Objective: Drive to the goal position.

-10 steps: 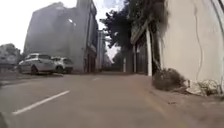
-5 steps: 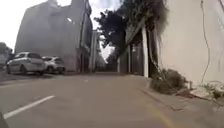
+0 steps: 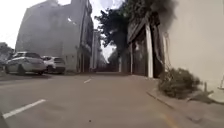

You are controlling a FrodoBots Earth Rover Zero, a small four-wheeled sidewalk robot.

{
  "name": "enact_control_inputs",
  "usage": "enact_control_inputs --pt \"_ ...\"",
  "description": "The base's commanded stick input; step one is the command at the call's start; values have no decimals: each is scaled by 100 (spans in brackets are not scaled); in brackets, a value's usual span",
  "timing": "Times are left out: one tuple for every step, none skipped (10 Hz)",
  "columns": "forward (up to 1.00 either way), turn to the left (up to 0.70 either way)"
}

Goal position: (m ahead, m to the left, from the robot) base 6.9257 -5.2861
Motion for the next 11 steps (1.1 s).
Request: enact_control_inputs --pt "85 0" --pt "85 0" --pt "85 0" --pt "85 0" --pt "85 0" --pt "85 -7" --pt "85 -34" --pt "85 -34" --pt "85 -34" --pt "85 -19" --pt "85 0"
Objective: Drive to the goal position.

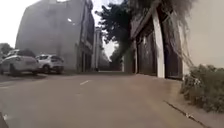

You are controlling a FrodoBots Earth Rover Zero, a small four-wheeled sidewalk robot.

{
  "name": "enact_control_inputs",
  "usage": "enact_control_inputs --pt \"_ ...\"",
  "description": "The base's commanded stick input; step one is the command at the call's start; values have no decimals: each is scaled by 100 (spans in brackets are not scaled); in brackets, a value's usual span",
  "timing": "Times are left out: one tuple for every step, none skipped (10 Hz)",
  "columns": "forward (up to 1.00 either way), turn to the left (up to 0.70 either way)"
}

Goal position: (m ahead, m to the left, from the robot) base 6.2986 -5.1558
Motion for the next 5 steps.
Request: enact_control_inputs --pt "85 0" --pt "85 0" --pt "85 0" --pt "85 0" --pt "85 0"
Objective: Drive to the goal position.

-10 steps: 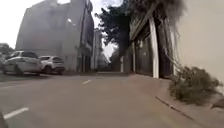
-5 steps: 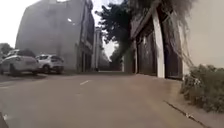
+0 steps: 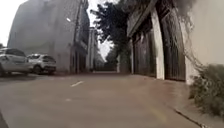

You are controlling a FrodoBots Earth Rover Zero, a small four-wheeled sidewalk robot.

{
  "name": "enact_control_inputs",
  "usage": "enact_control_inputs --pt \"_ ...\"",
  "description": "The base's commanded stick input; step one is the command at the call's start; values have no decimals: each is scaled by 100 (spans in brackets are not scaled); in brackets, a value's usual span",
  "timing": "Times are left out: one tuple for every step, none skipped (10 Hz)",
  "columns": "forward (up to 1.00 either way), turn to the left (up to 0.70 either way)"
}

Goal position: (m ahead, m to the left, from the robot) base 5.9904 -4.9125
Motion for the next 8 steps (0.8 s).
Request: enact_control_inputs --pt "85 0" --pt "85 0" --pt "85 0" --pt "85 0" --pt "85 0" --pt "85 0" --pt "85 0" --pt "85 0"
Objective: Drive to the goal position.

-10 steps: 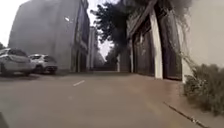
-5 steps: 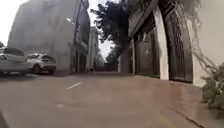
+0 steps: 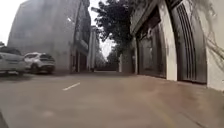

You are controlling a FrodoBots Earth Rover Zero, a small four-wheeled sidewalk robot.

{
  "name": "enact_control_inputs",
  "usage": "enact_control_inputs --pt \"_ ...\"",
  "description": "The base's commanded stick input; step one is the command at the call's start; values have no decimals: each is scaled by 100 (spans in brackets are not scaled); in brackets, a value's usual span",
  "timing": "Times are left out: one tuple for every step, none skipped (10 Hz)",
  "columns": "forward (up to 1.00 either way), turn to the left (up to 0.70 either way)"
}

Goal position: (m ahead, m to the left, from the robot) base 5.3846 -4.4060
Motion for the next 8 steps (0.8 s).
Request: enact_control_inputs --pt "85 0" --pt "85 0" --pt "85 -19" --pt "85 -28" --pt "85 -34" --pt "85 -34" --pt "85 -34" --pt "85 -13"
